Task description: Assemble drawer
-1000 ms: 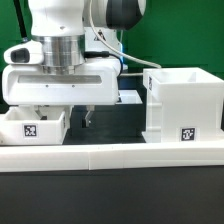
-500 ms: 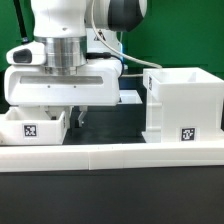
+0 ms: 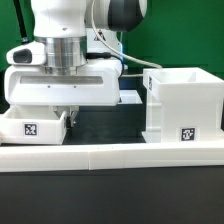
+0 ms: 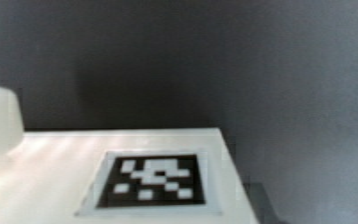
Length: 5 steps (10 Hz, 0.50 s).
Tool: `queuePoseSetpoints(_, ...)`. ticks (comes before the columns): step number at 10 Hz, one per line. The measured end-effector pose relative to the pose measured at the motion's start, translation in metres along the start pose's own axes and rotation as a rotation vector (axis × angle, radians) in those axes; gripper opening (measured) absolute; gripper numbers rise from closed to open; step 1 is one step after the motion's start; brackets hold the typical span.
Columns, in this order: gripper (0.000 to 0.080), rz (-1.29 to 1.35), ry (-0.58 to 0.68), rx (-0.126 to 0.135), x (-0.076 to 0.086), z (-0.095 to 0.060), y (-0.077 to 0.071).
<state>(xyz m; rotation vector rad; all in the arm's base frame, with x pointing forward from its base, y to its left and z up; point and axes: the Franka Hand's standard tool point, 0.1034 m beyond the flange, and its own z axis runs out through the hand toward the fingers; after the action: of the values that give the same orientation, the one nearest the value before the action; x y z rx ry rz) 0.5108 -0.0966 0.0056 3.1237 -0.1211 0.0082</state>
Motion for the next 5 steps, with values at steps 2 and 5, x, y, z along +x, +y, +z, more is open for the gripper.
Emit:
queuePoseSetpoints(2,0.0041,0.000,0.000,0.000,0.000,0.000,0.000)
queuePoseSetpoints(5,0.0041,-0.023,-0.008,0.009,0.003,-0.010,-0.013)
